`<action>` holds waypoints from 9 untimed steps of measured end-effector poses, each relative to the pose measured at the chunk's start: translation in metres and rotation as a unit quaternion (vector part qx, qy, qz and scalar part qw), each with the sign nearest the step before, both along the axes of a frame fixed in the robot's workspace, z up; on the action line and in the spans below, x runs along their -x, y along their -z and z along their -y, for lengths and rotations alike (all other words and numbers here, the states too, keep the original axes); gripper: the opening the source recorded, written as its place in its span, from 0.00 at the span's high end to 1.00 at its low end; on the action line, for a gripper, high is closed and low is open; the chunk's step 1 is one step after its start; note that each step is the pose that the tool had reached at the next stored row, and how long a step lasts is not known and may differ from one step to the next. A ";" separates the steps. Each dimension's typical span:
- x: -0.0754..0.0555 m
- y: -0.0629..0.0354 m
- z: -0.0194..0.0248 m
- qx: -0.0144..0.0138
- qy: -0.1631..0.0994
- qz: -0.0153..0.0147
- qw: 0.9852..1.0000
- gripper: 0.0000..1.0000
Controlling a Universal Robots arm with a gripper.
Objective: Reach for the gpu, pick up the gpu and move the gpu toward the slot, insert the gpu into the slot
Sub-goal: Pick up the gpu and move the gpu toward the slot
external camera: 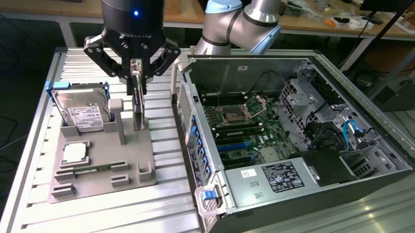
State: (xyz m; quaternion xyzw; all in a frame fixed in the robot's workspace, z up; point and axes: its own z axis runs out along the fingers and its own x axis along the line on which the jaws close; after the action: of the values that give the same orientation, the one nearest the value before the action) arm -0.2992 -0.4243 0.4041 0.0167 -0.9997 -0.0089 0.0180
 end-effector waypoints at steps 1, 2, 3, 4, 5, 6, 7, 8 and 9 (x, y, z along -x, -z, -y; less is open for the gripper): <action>0.000 -0.0031 0.0000 0.000 0.000 0.000 1.000 0.73; 0.000 -0.0055 0.0000 0.000 0.000 0.000 1.000 0.73; 0.000 -0.0080 0.0000 0.000 0.000 0.000 1.000 0.73; 0.000 -0.0107 0.0000 0.000 0.000 0.000 1.000 0.73; 0.000 -0.0135 0.0000 0.001 0.000 0.000 1.000 0.73; 0.000 -0.0164 0.0000 0.001 0.000 0.000 1.000 0.73; 0.000 -0.0191 0.0000 0.001 0.000 0.001 1.000 0.73; 0.000 -0.0218 0.0000 0.001 0.000 0.001 1.000 0.73; 0.000 -0.0246 0.0000 0.001 0.000 0.001 1.000 0.73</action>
State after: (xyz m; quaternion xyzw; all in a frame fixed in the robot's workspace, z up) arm -0.2992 -0.4243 0.4287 0.0167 -0.9997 -0.0078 0.0174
